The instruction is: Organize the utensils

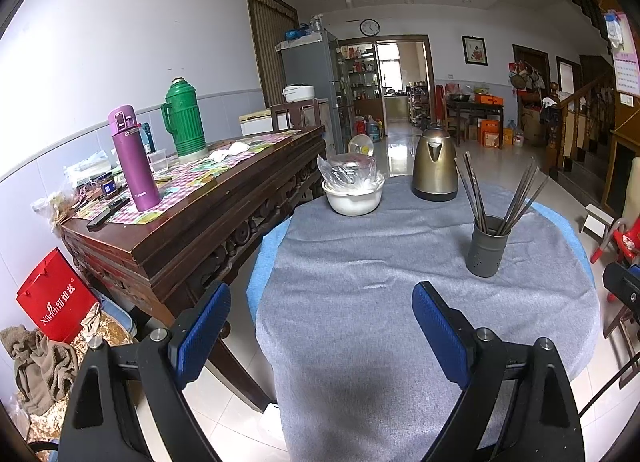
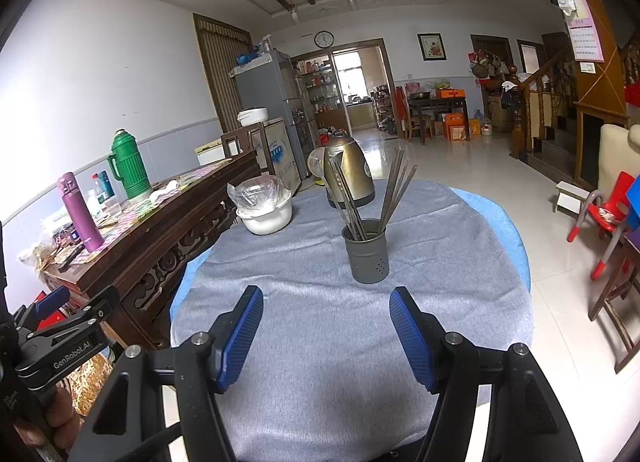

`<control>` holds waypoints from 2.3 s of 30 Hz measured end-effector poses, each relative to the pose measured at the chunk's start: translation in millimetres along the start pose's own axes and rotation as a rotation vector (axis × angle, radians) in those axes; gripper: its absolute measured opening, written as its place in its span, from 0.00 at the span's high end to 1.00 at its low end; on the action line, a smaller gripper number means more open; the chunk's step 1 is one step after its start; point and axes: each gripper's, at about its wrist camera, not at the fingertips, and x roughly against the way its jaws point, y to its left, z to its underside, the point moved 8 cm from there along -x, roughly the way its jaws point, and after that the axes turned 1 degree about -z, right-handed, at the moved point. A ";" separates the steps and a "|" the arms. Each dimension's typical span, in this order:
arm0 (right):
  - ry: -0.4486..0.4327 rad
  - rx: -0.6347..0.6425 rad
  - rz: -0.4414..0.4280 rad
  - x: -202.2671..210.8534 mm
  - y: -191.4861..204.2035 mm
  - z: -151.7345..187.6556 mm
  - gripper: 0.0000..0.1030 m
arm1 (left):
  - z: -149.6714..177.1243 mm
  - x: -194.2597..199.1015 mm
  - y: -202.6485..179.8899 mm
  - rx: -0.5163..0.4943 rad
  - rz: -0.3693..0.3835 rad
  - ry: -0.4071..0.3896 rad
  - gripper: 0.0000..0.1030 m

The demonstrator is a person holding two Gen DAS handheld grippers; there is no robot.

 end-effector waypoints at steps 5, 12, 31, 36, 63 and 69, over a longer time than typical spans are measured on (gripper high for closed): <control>0.001 0.000 0.001 -0.1 0.3 0.2 0.33 | 1.1 -0.3 -0.8 0.001 0.004 0.001 0.10; -0.001 0.000 0.000 0.1 0.3 -0.2 0.33 | 1.4 -0.3 -1.2 0.002 0.005 0.002 0.10; -0.007 0.004 0.001 -1.1 1.3 -1.0 0.33 | 0.9 1.6 -2.1 0.007 0.003 0.001 0.10; -0.007 0.003 0.001 -1.1 1.3 -0.9 0.33 | 1.0 2.0 -2.1 0.007 0.004 0.004 0.10; -0.008 0.015 0.002 -1.6 4.1 0.6 0.33 | 5.5 -2.7 2.2 0.021 0.002 0.019 0.10; -0.009 0.015 0.003 -1.7 4.1 0.6 0.33 | 6.5 -2.7 1.9 0.020 0.000 0.019 0.10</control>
